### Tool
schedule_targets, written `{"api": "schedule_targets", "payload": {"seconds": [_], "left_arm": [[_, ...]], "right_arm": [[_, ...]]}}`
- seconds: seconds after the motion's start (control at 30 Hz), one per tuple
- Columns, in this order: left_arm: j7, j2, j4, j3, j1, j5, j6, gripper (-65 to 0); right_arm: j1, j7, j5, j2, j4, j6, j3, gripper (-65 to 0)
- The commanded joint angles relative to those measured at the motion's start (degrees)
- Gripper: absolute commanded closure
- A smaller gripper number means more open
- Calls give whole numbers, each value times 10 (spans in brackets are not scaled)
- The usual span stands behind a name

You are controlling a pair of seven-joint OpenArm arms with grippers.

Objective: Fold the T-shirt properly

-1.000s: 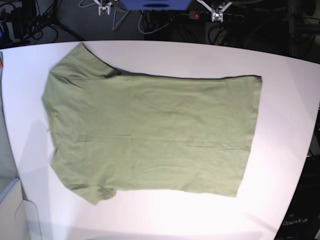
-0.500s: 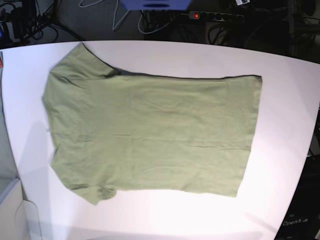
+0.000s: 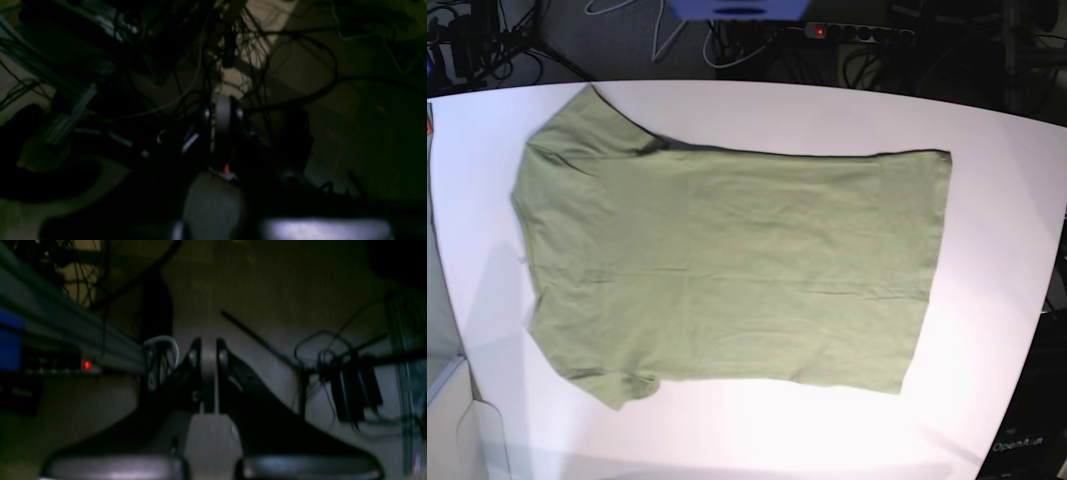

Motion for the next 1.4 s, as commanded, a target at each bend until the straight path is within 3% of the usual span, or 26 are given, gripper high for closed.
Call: {"api": "schedule_targets", "payload": {"seconds": [0.0, 0.2, 0.37, 0.47, 0.67, 0.77, 1.03, 1.17, 1.27, 1.37], "left_arm": [[-16, -3, 19, -2, 26, -2, -2, -11], [-13, 25, 240, -3, 134, -4, 3, -11], [7, 69, 497, -3, 252, -4, 4, -11], [74, 80, 618, -3, 289, -4, 4, -11], [274, 83, 780, -17, 300, -4, 5, -11], [362, 96, 834, -44, 284, -3, 3, -11], [561, 119, 961, -148, 234, -1, -1, -11], [636, 118, 1004, -183, 219, -2, -1, -11], [674, 118, 1023, -207, 202, 2, -1, -11], [713, 114, 1034, -228, 183, 3, -2, -11]], "right_arm": [[-25, 21, 1, 3, 18, 4, 1, 0], [-124, 18, 1, 10, 204, 4, 2, -1], [-195, 17, 1, 10, 349, 4, 3, -1], [-224, 16, 1, 10, 410, 4, 3, -1], [-274, 14, 1, 3, 536, 4, 33, -3], [-284, -31, 1, -6, 604, 4, 56, -10], [-298, -226, 3, -12, 819, 4, 62, -226], [-292, -312, 4, -35, 890, 7, 60, -358], [-279, -352, 45, -48, 924, 8, 53, -437], [-266, -399, 137, -50, 943, 19, 32, -503]]}}
